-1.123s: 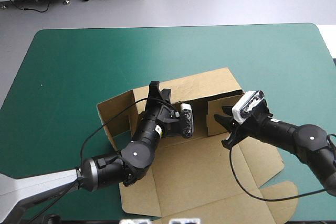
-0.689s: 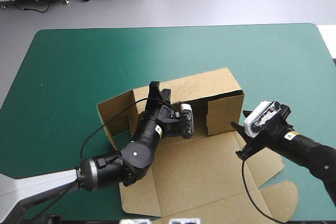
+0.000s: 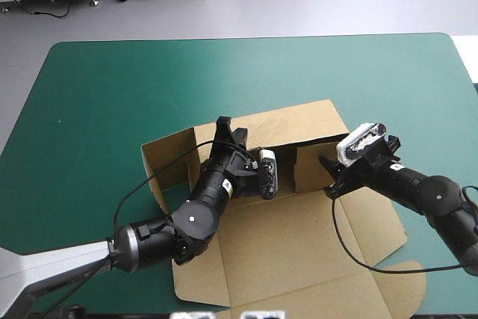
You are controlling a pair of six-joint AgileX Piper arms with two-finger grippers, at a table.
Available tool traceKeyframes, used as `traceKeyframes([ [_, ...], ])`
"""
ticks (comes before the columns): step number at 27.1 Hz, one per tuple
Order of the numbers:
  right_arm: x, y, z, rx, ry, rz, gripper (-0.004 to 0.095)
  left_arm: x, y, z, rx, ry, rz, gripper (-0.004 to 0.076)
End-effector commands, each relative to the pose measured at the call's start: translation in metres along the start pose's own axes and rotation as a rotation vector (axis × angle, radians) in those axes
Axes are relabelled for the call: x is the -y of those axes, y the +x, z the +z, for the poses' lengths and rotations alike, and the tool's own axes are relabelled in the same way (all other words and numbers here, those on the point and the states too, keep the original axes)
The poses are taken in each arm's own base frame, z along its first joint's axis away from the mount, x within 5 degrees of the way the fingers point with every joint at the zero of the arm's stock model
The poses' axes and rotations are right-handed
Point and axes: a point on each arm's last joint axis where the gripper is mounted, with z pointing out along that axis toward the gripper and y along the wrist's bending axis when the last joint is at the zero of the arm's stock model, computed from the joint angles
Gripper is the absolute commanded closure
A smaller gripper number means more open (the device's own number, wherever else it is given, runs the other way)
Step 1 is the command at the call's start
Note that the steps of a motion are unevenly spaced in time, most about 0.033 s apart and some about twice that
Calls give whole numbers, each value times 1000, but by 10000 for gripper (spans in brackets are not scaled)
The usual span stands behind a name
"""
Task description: Fold the box
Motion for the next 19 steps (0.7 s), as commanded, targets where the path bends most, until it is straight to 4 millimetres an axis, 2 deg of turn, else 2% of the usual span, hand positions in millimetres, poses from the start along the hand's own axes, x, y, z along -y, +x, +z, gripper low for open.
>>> traceKeyframes([
  [1, 8, -21, 3, 88, 32, -6, 347, -15, -10, -10, 99, -24, -25, 723],
  [3, 8, -19, 11, 64, -3, 3, 383, -15, -10, -10, 99, -24, -24, 723],
  [4, 6, -17, 14, 48, -30, 7, 433, -16, -10, -10, 98, -26, -23, 723],
  [8, 3, -15, 18, 30, -80, 13, 686, -16, -10, -10, 99, -28, -21, 723],
  [9, 1, -14, 18, 28, -102, 13, 775, -16, -10, -10, 99, -28, -21, 723],
  [12, -6, -14, 17, 23, -172, -14, 931, -16, -10, -10, 103, -25, -21, 723],
  [19, -10, -13, 16, 10, -217, 69, 931, -16, -11, -10, 112, -23, -22, 723],
])
